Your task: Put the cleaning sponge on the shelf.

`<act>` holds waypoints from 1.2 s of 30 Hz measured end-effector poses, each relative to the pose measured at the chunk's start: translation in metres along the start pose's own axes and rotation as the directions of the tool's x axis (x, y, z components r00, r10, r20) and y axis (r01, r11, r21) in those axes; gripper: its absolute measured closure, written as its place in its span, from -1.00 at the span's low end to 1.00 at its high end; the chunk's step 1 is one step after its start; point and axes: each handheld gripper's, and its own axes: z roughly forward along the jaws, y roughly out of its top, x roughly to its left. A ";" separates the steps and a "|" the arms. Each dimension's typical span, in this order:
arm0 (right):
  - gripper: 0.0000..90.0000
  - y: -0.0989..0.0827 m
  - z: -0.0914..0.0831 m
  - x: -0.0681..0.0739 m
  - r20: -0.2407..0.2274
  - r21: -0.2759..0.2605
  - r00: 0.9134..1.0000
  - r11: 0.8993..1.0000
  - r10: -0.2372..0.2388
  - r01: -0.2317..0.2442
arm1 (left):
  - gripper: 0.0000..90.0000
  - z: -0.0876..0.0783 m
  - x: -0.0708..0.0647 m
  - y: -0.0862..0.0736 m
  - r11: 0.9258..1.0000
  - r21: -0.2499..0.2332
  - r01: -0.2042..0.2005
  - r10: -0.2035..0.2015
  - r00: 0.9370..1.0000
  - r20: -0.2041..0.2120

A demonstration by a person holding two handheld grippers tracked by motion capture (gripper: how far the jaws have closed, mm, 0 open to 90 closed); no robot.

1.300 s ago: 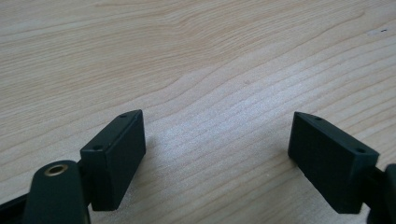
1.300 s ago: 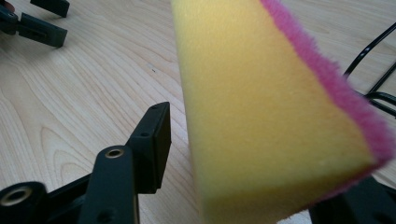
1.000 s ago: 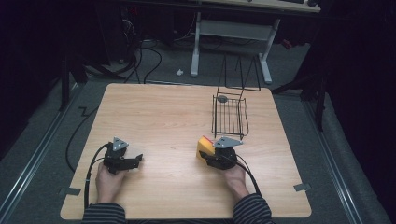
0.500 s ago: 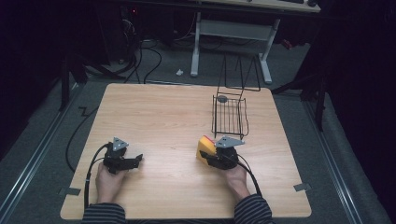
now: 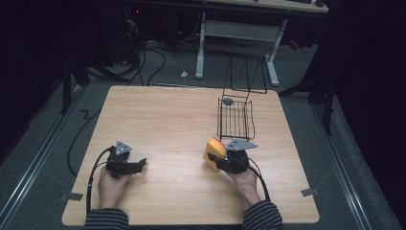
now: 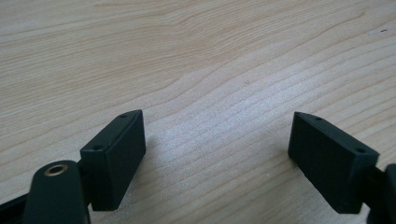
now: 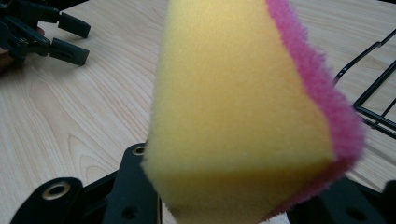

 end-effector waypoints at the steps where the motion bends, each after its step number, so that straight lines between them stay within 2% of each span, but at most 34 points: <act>1: 0.35 0.000 -0.001 0.000 -0.002 0.001 1.000 1.000 0.009 -0.009 | -0.57 0.000 0.000 0.000 1.000 0.000 0.000 0.000 1.000 0.000; 14: 0.35 0.004 -0.016 -0.005 -0.008 -0.020 1.000 0.999 0.028 -0.028 | -0.57 0.000 0.000 0.000 1.000 0.000 0.000 0.000 1.000 0.000; 25: 0.35 0.012 -0.029 -0.008 0.012 -0.029 1.000 1.000 0.007 -0.006 | -0.57 0.000 0.000 0.000 1.000 0.000 0.000 0.000 1.000 0.000; 31: 0.35 0.013 -0.035 -0.014 0.013 -0.038 1.000 0.999 0.025 -0.024 | -0.57 0.000 0.000 0.000 1.000 0.000 0.000 0.000 1.000 0.000; 36: 0.35 0.018 -0.045 -0.020 0.033 -0.046 0.999 0.998 0.032 -0.030 | -0.57 0.000 0.000 0.000 1.000 0.000 0.000 0.000 1.000 0.000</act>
